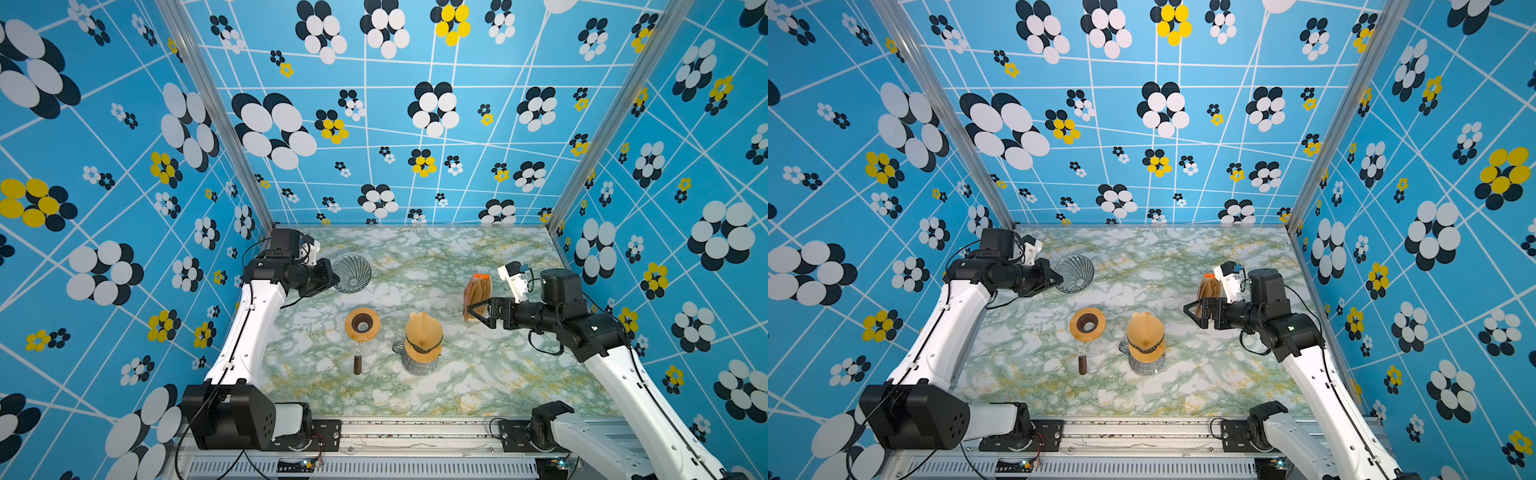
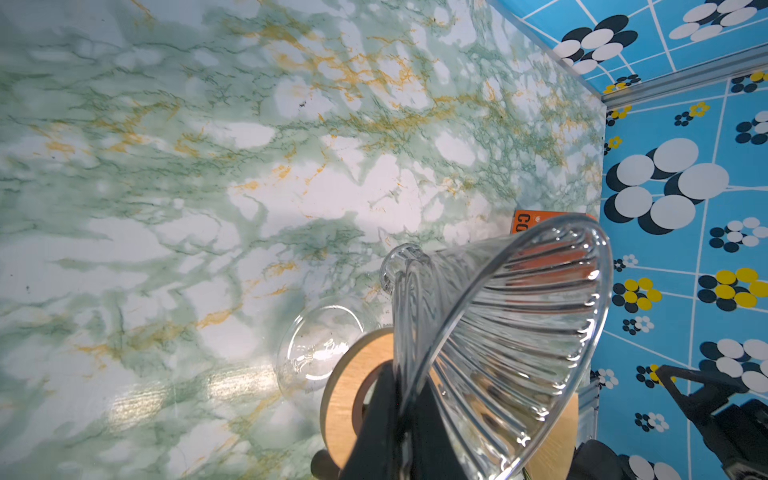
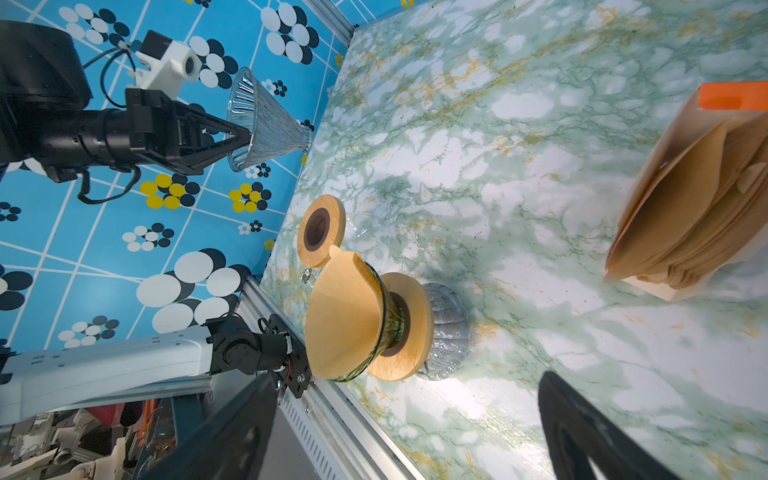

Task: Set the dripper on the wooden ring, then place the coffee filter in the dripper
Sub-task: 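Lift the glass dripper with the left gripper and carry it over the wooden ring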

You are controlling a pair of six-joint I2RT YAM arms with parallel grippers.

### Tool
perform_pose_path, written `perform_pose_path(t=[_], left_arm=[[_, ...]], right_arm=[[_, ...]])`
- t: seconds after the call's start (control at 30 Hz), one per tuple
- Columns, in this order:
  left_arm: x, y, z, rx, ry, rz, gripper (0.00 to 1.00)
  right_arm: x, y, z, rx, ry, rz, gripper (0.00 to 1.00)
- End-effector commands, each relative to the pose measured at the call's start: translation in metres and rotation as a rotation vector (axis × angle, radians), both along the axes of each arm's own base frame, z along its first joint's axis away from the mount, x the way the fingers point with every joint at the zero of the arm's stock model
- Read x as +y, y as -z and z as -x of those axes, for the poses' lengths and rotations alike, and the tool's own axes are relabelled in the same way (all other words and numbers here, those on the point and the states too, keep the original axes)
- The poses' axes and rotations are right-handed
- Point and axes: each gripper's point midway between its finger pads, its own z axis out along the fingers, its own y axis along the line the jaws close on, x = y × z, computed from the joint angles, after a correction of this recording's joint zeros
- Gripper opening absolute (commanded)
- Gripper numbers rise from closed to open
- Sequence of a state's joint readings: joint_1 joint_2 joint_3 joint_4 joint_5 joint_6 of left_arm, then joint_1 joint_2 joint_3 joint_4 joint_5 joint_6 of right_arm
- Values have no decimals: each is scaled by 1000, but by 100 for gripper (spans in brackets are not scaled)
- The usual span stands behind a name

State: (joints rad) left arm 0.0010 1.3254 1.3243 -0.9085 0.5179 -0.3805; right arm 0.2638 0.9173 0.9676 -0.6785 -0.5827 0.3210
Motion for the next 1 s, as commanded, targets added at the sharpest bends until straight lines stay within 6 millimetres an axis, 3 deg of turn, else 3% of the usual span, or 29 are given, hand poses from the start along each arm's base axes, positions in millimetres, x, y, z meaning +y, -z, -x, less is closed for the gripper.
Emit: perform_pose_path(t=[0.0,0.17,0.43,0.77,0.97], left_arm=[[-8,-10,34,31,60,38,7],[-15,-12,65,64,114,41,7],[-29,-5,90,101,210,18,8],[-41,17,87,133,235,8,8],[-42,27,85,146,234,-13,8]], right_arm=[[0,-14,7,-20,-25,-4,99],[1,-13,9,-10,-33,-7,99],[10,-19,13,-4,-84,-56,99],[29,-45,27,-55,-197,-216,99],[33,-54,25,-81,-200,-273,99]])
